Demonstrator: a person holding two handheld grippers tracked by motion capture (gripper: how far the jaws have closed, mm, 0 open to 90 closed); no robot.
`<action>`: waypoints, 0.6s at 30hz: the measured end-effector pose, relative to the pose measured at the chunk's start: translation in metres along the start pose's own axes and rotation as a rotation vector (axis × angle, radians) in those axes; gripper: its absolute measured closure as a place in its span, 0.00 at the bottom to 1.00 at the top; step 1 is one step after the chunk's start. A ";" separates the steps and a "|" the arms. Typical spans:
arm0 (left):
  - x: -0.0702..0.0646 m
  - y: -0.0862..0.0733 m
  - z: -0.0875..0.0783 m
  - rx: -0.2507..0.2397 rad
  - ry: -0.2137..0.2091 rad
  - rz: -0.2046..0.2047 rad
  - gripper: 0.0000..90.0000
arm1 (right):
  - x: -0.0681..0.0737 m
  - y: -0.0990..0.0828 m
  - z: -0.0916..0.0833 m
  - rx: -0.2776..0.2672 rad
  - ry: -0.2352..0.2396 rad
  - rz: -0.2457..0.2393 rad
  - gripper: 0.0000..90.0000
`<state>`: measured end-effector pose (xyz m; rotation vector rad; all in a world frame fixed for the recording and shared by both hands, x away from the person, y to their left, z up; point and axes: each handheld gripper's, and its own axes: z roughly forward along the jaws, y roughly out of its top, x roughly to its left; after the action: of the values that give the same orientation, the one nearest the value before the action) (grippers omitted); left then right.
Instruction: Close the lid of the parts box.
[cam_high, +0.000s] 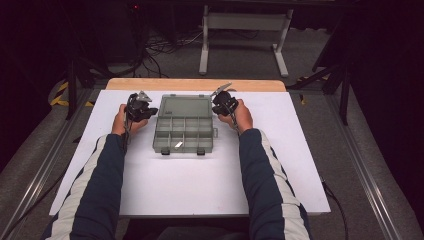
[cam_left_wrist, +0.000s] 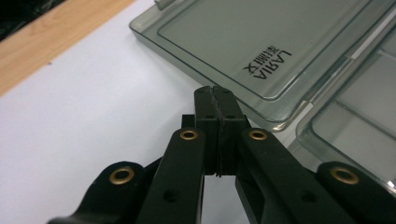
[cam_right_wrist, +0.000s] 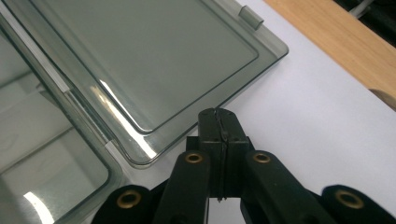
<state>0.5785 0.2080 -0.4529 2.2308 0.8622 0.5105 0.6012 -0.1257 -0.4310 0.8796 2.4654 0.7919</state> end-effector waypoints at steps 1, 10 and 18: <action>-0.001 0.000 0.001 0.003 0.004 0.001 1.00 | 0.000 0.000 0.000 0.000 0.000 0.000 1.00; -0.001 -0.004 0.009 0.032 -0.012 -0.009 1.00 | 0.000 -0.002 0.010 0.074 -0.005 -0.054 1.00; 0.000 -0.004 0.010 0.022 0.010 -0.009 1.00 | -0.002 -0.003 0.012 0.051 0.002 -0.066 1.00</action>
<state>0.5829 0.2058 -0.4631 2.2454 0.8865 0.5109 0.6079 -0.1248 -0.4419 0.8111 2.5126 0.7111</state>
